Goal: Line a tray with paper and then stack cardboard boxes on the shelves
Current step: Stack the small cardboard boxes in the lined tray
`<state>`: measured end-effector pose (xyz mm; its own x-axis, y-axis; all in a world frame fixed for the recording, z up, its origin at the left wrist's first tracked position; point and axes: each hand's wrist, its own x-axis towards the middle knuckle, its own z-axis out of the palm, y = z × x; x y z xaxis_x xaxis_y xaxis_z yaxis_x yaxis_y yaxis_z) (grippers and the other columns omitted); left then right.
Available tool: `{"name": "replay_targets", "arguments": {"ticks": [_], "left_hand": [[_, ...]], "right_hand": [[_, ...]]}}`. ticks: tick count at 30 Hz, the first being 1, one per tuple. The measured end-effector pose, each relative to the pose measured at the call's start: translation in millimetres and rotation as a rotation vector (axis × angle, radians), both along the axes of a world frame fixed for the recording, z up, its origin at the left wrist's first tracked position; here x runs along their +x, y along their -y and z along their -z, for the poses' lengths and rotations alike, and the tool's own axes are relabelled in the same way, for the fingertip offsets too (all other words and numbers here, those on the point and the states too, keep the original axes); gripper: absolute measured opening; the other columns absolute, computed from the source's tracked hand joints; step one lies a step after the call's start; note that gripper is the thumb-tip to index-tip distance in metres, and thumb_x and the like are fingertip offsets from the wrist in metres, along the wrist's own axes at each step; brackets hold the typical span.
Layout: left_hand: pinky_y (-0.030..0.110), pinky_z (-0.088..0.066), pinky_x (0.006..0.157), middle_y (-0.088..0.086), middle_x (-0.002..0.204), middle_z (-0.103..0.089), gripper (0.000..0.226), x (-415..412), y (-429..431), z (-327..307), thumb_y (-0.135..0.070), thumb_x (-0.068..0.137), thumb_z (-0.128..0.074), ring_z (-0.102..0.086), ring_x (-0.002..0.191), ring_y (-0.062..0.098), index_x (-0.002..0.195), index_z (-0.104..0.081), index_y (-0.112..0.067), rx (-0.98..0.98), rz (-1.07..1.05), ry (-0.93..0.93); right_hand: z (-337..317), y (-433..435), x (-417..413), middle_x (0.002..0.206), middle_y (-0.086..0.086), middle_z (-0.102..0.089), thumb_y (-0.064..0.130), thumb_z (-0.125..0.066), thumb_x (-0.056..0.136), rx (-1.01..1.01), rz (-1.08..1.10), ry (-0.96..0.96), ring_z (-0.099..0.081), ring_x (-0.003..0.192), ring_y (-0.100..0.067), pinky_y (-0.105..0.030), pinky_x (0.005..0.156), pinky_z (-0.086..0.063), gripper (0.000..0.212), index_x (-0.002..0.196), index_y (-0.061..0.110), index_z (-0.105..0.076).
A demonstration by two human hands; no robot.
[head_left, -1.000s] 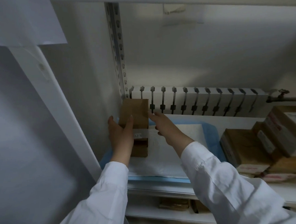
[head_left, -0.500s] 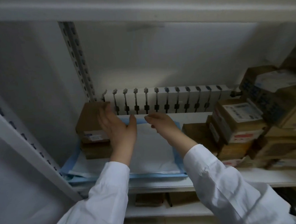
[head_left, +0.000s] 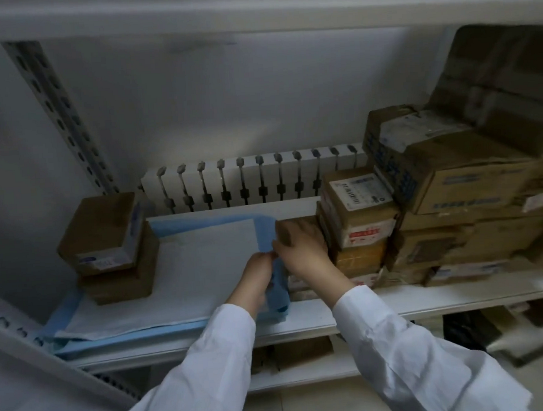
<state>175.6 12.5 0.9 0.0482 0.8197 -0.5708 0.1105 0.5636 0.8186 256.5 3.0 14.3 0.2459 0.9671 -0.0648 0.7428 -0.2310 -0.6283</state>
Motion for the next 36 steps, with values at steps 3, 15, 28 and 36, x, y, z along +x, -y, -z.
{"name": "replay_targets", "arguments": {"ticks": [3,15,28,36], "left_hand": [[0.032,-0.044,0.075,0.018,0.114,-0.058,0.035,12.7,2.3,11.0,-0.025,0.098,-0.039,-0.051,0.096,0.029,0.118,-0.054,-0.001,-0.081,-0.078,0.059],[0.032,-0.043,0.085,0.014,0.118,-0.060,0.038,32.1,5.9,13.2,-0.028,0.101,-0.034,-0.056,0.104,0.028,0.127,-0.050,-0.005,-0.020,-0.037,0.016],[0.051,-0.047,0.092,0.016,0.121,-0.058,0.033,-4.0,1.1,27.3,-0.024,0.101,-0.037,-0.056,0.107,0.036,0.126,-0.049,-0.007,-0.081,-0.236,0.491],[0.050,-0.047,0.093,0.013,0.121,-0.059,0.026,-29.0,-3.4,21.1,-0.029,0.096,-0.045,-0.058,0.107,0.030,0.118,-0.054,-0.017,0.112,-0.165,0.634]], "right_hand": [[3.5,7.7,12.8,0.149,-0.003,-0.031,0.041,-0.047,0.093,-0.075,-0.044,-0.077,-0.027,0.138,-0.027,-0.044,0.113,-0.027,0.051,0.141,0.028,-0.033],[6.1,10.2,22.1,0.145,-0.004,-0.032,0.035,-0.050,0.094,0.065,-0.031,-0.372,-0.033,0.133,-0.026,-0.043,0.109,-0.034,0.045,0.136,0.024,-0.040],[7.3,4.9,19.9,0.147,-0.005,-0.033,0.039,-0.061,0.086,0.122,-0.009,-0.307,-0.033,0.136,-0.025,-0.037,0.112,-0.028,0.071,0.145,0.021,-0.025],[2.1,-4.4,12.6,0.136,-0.005,-0.043,0.048,-0.075,0.071,0.108,0.058,-0.542,-0.045,0.125,-0.025,-0.039,0.100,-0.044,0.091,0.142,0.022,-0.024]]}}
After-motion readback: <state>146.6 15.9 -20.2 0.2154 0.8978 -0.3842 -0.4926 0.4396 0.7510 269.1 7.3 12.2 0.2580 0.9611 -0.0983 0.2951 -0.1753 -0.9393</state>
